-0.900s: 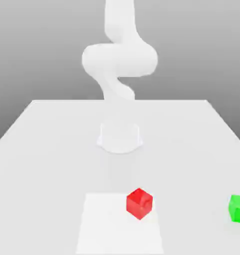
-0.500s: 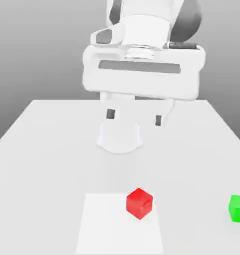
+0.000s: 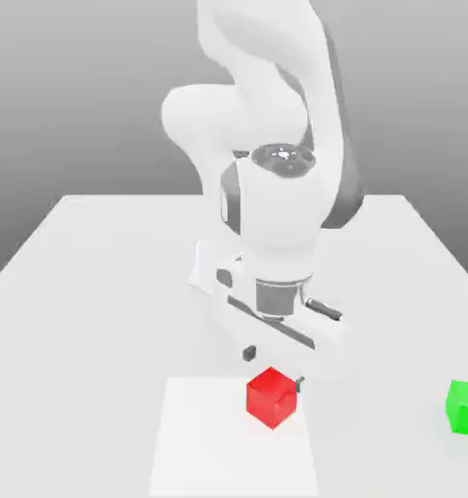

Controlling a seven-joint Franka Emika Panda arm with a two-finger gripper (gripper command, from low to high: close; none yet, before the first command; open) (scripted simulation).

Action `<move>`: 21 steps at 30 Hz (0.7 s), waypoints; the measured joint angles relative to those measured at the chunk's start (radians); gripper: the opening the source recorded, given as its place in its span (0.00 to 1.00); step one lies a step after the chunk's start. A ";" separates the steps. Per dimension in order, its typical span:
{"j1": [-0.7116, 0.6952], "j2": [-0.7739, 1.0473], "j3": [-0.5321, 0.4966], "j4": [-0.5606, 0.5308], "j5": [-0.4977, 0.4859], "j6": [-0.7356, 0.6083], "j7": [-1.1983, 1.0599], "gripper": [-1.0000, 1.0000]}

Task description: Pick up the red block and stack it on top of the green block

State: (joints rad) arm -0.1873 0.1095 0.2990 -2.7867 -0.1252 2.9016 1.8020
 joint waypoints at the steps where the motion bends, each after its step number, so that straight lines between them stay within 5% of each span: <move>1: 0.010 0.020 -0.016 0.003 -0.025 0.016 0.019 0.50; 6: 0.095 0.123 -0.130 0.015 -0.142 0.098 0.102 0.50; 7: 0.106 0.134 -0.144 0.015 -0.153 0.107 0.109 0.00; 14: 0.105 0.132 -0.142 0.015 -0.151 0.107 0.108 0.00; 21: 0.030 0.001 -0.027 0.000 0.008 0.004 -0.005 0.00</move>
State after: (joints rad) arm -0.1573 0.1105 0.2717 -2.7867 -0.1176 2.9055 1.7971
